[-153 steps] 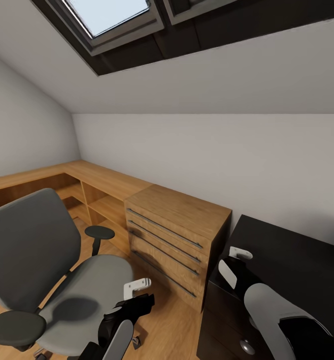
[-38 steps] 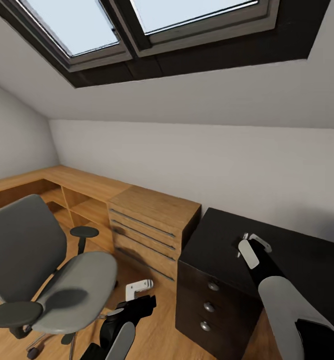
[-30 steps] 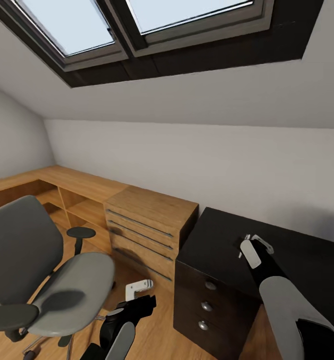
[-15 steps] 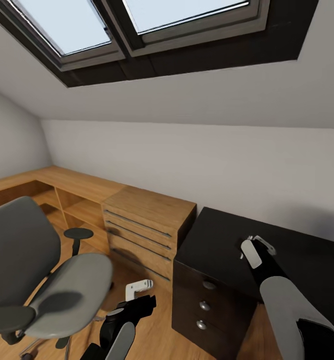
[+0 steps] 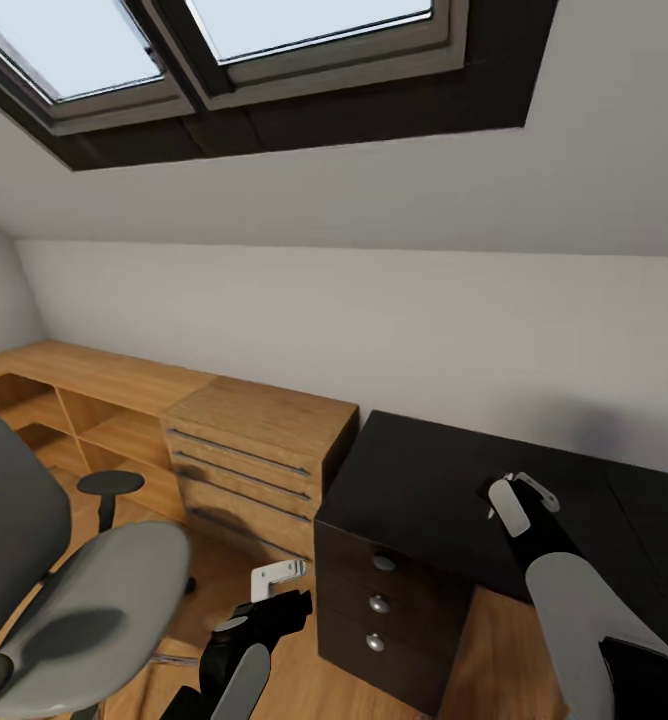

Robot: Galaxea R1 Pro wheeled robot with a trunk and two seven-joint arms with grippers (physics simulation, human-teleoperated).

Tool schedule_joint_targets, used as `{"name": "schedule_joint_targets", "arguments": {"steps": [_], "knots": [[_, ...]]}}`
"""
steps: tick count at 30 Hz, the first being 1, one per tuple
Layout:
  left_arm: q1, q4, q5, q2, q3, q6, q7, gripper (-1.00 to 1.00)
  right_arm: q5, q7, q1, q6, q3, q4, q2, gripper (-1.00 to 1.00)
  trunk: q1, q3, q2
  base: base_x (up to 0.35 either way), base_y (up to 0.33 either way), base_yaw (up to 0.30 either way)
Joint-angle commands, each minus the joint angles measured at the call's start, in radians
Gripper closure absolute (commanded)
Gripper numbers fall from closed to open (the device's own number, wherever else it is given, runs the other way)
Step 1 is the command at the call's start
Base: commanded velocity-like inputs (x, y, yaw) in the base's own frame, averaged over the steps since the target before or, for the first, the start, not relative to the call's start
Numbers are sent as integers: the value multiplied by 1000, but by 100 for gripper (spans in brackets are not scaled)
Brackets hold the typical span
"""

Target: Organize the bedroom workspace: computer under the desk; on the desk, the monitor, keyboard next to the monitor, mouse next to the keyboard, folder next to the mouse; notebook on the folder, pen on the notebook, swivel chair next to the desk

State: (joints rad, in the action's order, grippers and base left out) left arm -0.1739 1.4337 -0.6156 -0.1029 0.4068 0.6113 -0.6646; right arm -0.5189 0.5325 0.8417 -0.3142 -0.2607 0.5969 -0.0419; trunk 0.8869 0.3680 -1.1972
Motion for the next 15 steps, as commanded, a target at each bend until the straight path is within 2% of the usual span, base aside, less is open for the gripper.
{"name": "schedule_joint_targets", "arguments": {"steps": [1,11,15], "knots": [[-1,1,-10,0,1,1,-10,-100,-7,4,0,-3,-1,2,0,100,0,1,-1,0,0,-261],[-1,2,-9,0,2,-1,-10,-100,-7,6,0,-3,-5,2,-2,100,0,1,-1,-3,0,-262],[-1,3,-8,0,4,-2,-10,-100,-7,6,0,-2,-6,3,-2,100,0,1,-1,-140,0,-263]]}}
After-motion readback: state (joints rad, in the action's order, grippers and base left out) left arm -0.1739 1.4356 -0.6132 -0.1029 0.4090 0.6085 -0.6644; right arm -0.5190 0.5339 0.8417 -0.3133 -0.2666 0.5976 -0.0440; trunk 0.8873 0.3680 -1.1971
